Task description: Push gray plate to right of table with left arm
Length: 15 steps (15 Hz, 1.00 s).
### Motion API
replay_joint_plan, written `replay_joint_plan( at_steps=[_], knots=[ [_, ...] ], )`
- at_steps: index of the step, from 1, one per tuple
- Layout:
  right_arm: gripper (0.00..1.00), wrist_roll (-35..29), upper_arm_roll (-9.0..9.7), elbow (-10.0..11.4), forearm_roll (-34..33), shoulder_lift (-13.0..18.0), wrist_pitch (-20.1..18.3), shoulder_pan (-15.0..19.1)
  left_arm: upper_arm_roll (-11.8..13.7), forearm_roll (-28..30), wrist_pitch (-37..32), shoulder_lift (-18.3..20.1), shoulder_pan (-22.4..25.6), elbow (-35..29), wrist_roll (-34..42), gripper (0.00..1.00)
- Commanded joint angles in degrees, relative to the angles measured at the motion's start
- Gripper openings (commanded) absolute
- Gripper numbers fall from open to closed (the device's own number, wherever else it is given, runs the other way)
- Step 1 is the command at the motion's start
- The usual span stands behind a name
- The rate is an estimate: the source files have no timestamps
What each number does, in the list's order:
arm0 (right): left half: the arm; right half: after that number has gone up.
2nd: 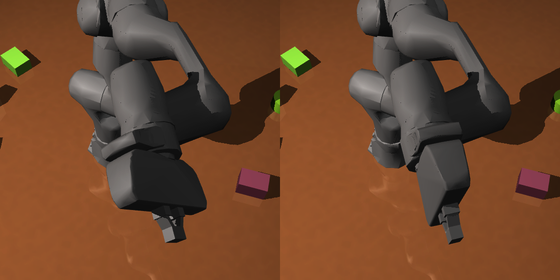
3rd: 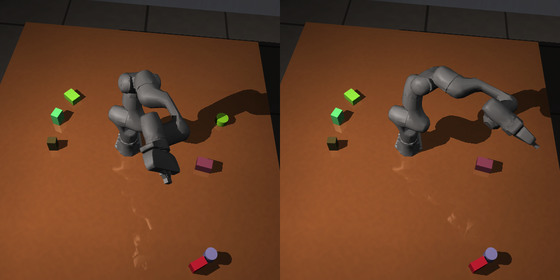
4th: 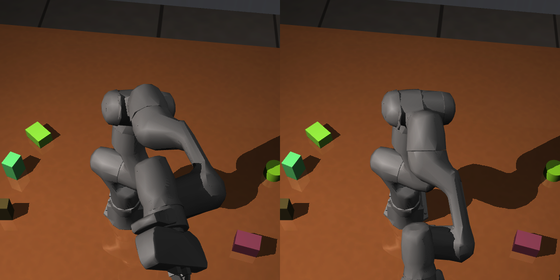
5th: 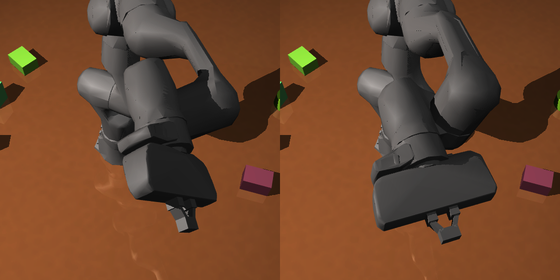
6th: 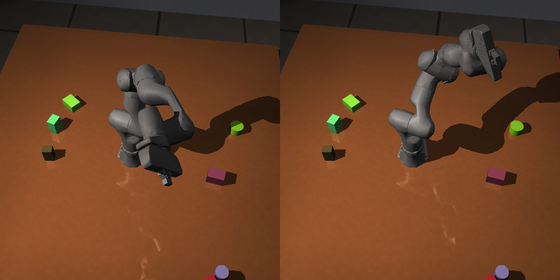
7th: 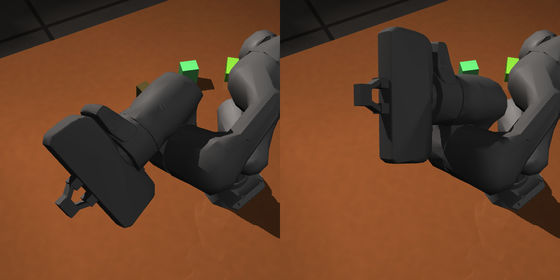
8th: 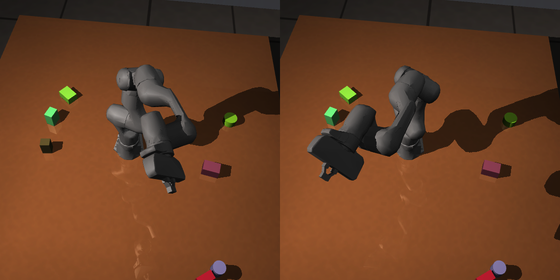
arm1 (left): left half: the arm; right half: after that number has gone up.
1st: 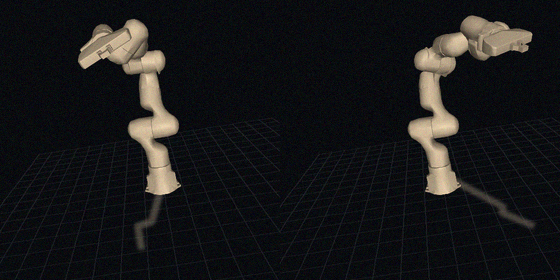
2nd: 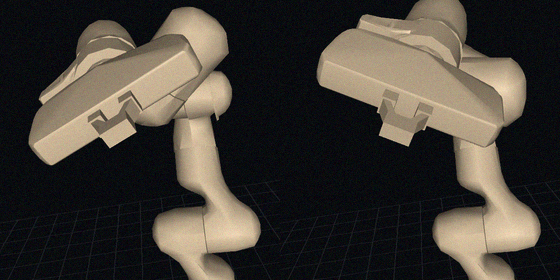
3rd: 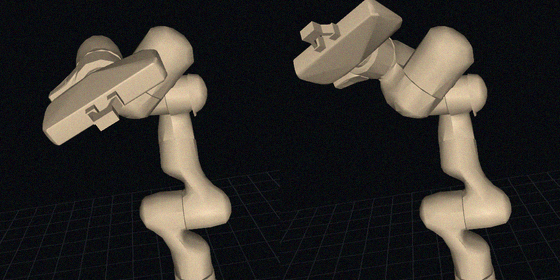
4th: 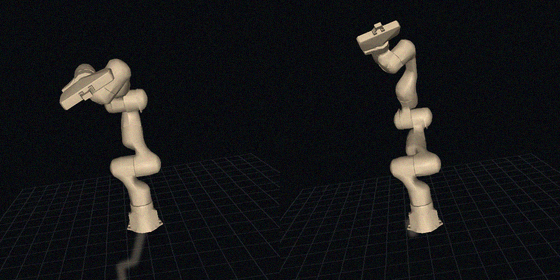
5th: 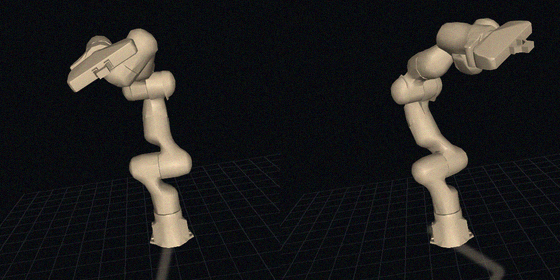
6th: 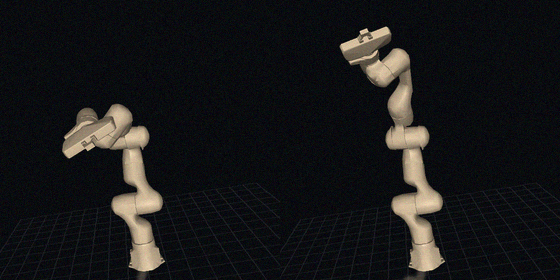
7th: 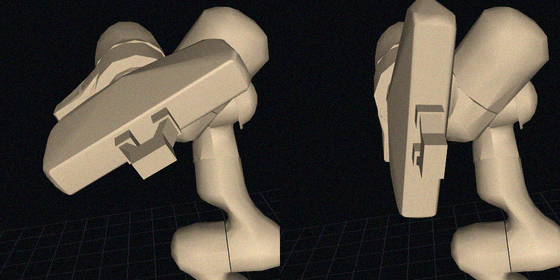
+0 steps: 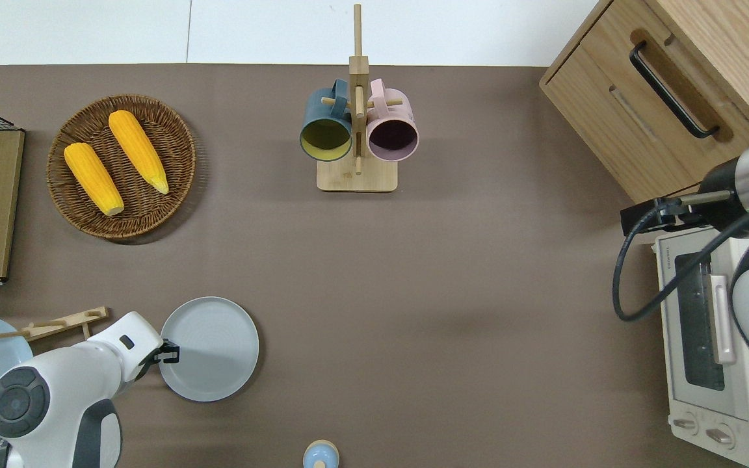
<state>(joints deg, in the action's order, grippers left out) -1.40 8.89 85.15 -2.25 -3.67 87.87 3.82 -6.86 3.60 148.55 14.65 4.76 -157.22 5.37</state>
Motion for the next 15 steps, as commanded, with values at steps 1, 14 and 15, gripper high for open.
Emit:
replay_joint_plan(
  at_steps=[1,14,15],
  knots=[
    [0.983,-0.2,-0.01,-0.1,0.4,0.3,-0.6,0.0,-0.5,0.1,-0.6,-0.7,-1.6,0.1,-3.4,0.0],
    [0.983,-0.2,-0.01,-0.1,0.4,0.3,-0.6,0.0,-0.5,0.1,0.2,-5.5,-23.9,3.6,-30.7,0.0],
    [0.983,-0.2,-0.01,-0.2,0.4,0.4,-0.6,0.0,-0.5,0.1,0.4,-6.4,-25.5,4.0,-32.3,0.0]
  ],
)
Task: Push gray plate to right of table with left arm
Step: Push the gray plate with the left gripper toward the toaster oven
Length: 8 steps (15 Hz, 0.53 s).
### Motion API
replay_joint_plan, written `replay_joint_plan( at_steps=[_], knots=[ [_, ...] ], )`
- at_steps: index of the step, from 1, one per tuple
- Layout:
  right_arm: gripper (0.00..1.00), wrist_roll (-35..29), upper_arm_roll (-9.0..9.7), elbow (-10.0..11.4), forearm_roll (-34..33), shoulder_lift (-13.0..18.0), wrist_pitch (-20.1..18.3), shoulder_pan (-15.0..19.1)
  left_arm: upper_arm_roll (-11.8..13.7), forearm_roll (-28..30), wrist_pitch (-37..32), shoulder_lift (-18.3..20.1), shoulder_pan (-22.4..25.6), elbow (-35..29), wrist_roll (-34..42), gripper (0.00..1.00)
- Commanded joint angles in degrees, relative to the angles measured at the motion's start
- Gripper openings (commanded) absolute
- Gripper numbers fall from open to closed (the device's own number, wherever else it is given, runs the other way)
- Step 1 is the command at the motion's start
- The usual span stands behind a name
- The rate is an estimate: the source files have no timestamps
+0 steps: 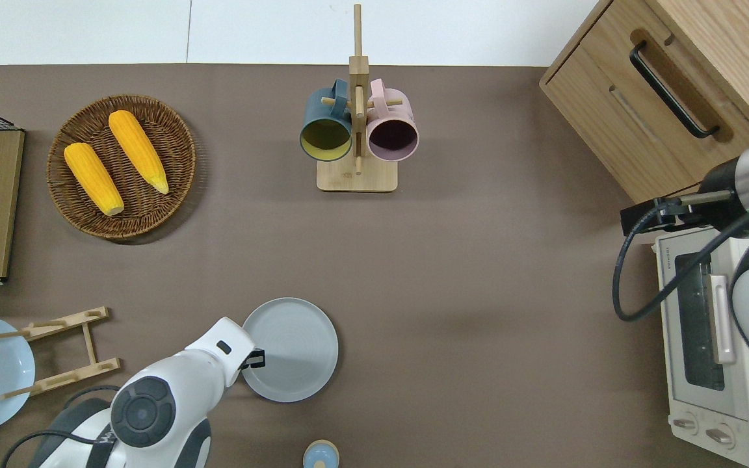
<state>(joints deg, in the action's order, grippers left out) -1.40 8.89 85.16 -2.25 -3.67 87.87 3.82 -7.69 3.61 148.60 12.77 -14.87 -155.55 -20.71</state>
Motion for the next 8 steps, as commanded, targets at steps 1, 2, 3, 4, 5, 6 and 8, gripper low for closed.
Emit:
replay_joint_plan(
  at_steps=[1,2,3,4,5,6,8],
  knots=[
    [0.983,-0.2,-0.01,-0.1,0.4,0.3,-0.6,0.0,0.3,0.1,0.4,-5.6,-7.3,3.2,-7.9,0.0],
    [0.983,-0.2,-0.01,-0.1,0.4,0.3,-0.6,0.0,0.2,0.1,0.6,-6.5,-8.8,4.0,-10.2,0.0],
    [0.983,-0.2,-0.01,-0.1,0.4,0.3,-0.6,0.0,0.3,0.1,1.1,-7.3,-10.7,4.6,-12.4,0.0],
    [0.983,-0.2,-0.01,-0.1,0.4,0.3,-0.6,0.0,0.3,0.0,1.6,-8.1,-11.9,5.4,-14.4,0.0],
    [0.983,-0.2,-0.01,-0.1,0.4,0.3,-0.6,0.0,0.3,0.0,1.6,-8.9,-13.2,6.4,-16.2,0.0],
    [0.983,-0.3,-0.01,-0.1,0.4,0.3,-0.6,0.0,0.3,0.0,1.7,-9.8,-14.5,7.4,-17.9,0.0],
    [0.983,-0.2,-0.01,-0.1,0.4,0.3,-0.6,0.0,0.3,0.0,1.7,-12.1,-17.2,9.9,-22.1,0.0]
  ],
)
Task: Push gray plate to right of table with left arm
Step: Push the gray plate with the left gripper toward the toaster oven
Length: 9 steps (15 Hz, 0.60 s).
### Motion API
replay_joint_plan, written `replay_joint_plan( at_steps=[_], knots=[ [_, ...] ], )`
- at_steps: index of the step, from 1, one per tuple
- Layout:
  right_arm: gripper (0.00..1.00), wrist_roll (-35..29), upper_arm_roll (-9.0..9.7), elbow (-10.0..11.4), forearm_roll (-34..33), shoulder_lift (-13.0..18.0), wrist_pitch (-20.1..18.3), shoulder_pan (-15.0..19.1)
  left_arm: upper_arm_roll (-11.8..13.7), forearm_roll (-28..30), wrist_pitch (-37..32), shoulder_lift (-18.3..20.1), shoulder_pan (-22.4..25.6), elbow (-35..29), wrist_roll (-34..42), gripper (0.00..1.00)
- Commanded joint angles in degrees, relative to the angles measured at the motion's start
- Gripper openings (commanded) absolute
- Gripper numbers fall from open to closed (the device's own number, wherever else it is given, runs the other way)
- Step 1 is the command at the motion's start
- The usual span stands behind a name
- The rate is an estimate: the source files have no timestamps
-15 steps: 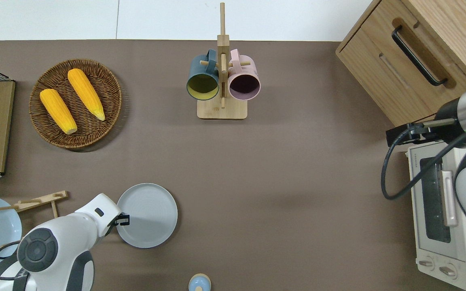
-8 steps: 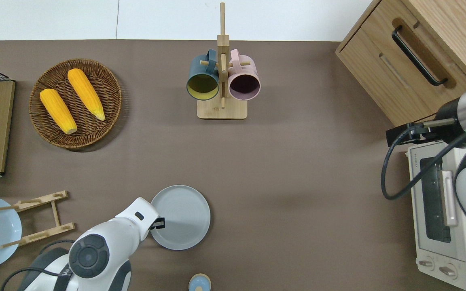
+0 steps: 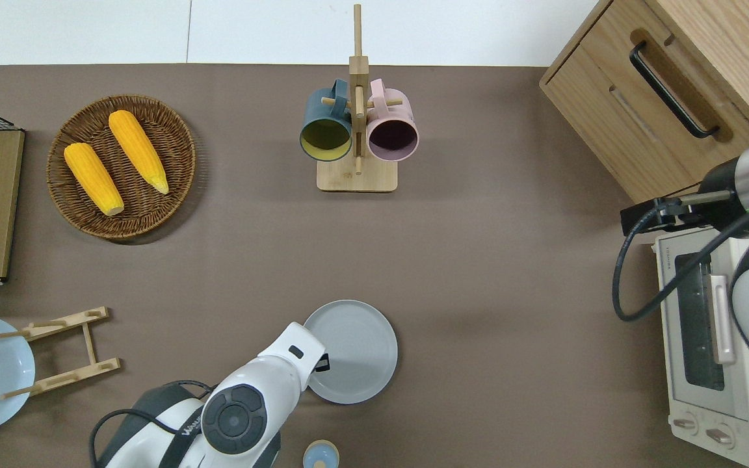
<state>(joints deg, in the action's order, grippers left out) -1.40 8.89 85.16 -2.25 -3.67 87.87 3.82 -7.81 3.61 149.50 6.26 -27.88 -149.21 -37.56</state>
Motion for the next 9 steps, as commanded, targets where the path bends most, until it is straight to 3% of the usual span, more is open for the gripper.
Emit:
replay_joint_plan(
  at_steps=[1,9],
  knots=[
    [0.983,-0.2,-0.01,-0.1,0.4,0.3,-0.6,0.0,0.4,-0.1,1.1,-6.3,-5.2,4.4,-6.5,0.0],
    [0.983,-0.2,-0.01,-0.1,0.4,0.3,-0.6,0.0,-0.7,-0.8,1.4,-17.2,-13.9,17.1,-20.4,0.0]
  ],
)
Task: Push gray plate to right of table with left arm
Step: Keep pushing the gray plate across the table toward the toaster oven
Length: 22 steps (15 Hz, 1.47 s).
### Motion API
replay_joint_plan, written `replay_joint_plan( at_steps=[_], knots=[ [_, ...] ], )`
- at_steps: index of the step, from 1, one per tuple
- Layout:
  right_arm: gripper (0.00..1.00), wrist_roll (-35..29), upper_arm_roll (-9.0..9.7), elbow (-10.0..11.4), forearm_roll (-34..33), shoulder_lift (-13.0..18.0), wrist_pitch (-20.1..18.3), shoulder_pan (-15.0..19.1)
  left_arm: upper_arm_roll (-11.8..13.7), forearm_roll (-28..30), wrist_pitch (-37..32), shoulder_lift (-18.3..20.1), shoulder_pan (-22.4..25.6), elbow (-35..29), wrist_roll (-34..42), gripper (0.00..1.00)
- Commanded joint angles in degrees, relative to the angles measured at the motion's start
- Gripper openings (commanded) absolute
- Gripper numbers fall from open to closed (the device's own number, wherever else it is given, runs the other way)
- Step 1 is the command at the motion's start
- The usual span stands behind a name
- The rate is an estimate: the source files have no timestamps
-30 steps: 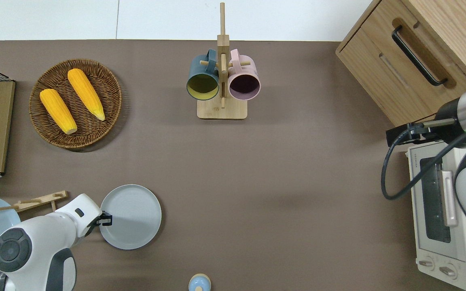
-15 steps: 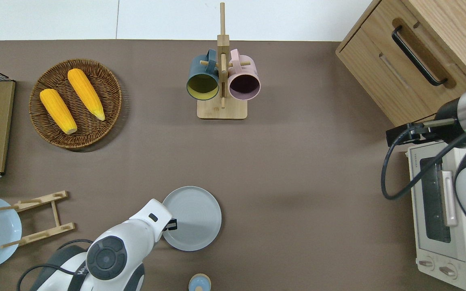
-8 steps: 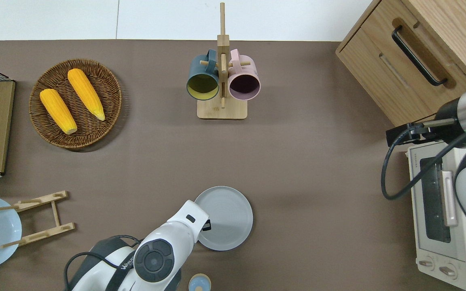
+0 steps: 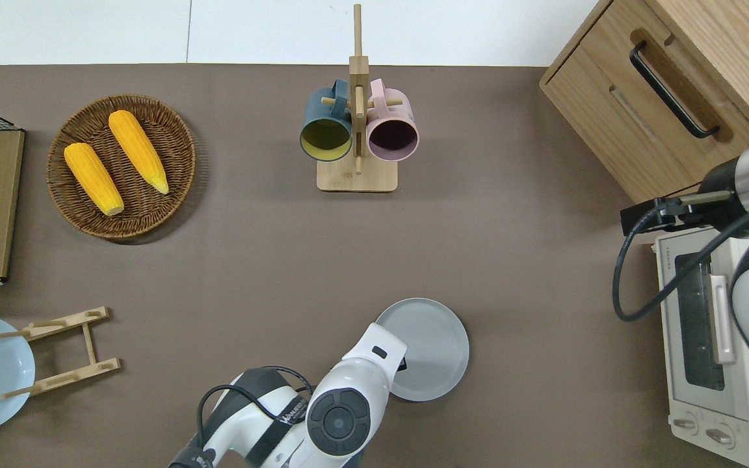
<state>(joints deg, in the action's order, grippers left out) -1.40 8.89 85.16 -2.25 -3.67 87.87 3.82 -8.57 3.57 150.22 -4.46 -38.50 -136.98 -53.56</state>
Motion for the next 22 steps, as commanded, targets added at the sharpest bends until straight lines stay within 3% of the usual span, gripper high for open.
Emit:
replay_joint_plan(
  at_steps=[1,6,12,13,14,16,17,22],
  knots=[
    [0.983,-0.2,-0.01,-0.1,0.4,0.3,-0.6,0.0,0.0,-0.9,0.7,-8.0,-4.5,6.4,-5.7,0.0],
    [0.983,-0.2,-0.01,-0.1,0.4,0.3,-0.6,0.0,0.0,-10.8,0.7,-17.1,-7.8,16.4,-19.3,0.0],
    [0.983,-0.3,-0.01,-0.1,0.4,0.3,-0.6,0.0,-0.5,-11.5,0.5,-18.6,-8.5,20.3,-20.9,0.0],
    [0.983,-0.3,-0.01,-0.1,0.4,0.3,-0.6,0.0,-0.5,-11.5,0.5,-18.6,-8.5,20.5,-20.9,0.06],
    [0.983,-0.2,-0.01,-0.1,0.4,0.3,-0.6,0.0,-0.5,-11.2,0.5,-18.6,-8.4,20.6,-20.9,0.26],
    [0.983,-0.2,-0.01,-0.1,0.4,0.3,-0.6,0.0,-0.4,-10.9,-0.3,-18.7,-8.4,21.8,-20.9,0.83],
    [0.983,-0.3,-0.01,-0.1,0.4,0.3,-0.6,0.0,-0.4,-10.8,-0.6,-18.7,-8.3,22.3,-20.9,0.95],
    [0.983,-0.2,-0.01,-0.1,0.4,0.3,-0.6,0.0,-0.5,-10.9,-2.8,-18.3,-7.7,23.5,-20.7,0.98]
  ],
)
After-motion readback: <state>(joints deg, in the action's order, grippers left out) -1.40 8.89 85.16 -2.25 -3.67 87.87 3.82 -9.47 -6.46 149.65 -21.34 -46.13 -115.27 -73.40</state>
